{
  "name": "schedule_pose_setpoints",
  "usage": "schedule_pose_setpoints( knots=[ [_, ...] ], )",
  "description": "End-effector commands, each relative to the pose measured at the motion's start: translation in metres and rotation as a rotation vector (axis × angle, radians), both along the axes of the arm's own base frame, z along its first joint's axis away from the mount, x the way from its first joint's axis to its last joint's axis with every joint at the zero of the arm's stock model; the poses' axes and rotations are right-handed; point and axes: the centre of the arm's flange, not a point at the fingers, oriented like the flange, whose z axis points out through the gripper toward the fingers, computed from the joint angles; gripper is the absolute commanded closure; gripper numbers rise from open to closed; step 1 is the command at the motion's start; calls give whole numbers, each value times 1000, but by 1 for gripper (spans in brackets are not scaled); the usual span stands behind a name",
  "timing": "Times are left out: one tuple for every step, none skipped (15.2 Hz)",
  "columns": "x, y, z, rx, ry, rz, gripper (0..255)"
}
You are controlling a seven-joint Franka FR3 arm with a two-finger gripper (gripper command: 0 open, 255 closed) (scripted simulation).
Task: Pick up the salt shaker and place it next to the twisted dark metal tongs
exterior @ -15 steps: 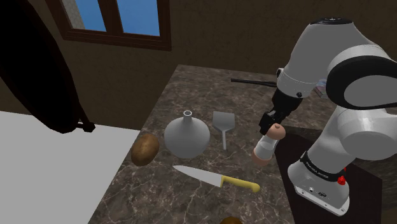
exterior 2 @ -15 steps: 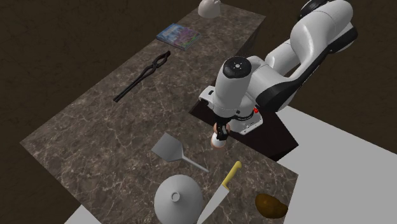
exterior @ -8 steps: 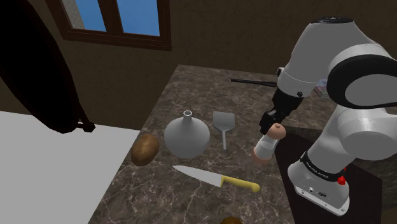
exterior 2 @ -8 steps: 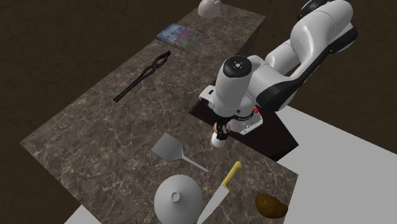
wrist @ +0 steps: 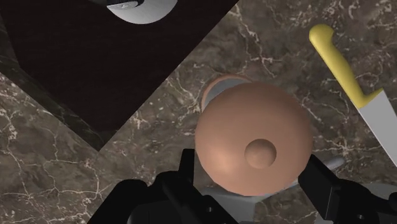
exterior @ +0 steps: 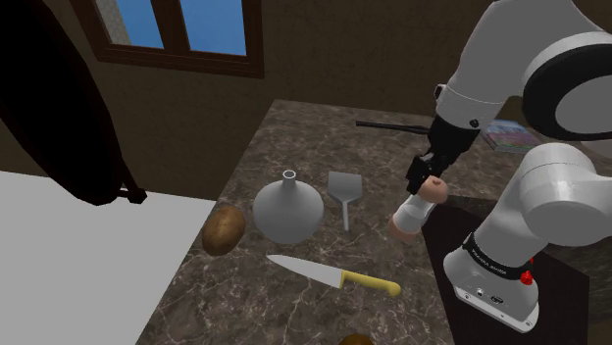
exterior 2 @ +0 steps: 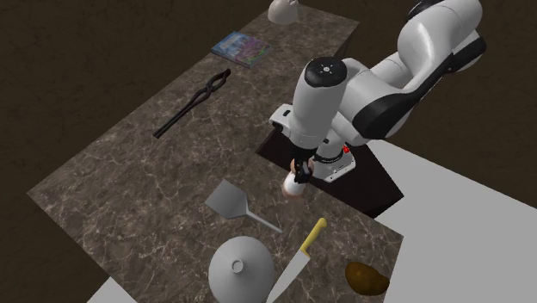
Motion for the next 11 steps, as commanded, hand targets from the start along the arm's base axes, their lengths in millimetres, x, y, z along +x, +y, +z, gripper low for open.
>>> schedule_pose_setpoints(
  knots=[
    [0, 0, 10, 0, 0, 0, 255],
    [0, 0, 15, 0, 0, 0, 255],
    [0, 0, 21, 0, 0, 0, 255],
    [0, 0, 26, 0, 0, 0, 255],
    [0, 0, 31, 0, 0, 0, 255],
    [0, 0, 36, 0, 0, 0, 255],
    [0, 0, 42, 0, 0, 0, 255],
    [0, 0, 47, 0, 0, 0, 255],
    [0, 0, 52, 0, 0, 0, 255],
    [0, 0, 57, 0, 0, 0, 255],
    [0, 0, 63, 0, 0, 0, 255]
  ],
)
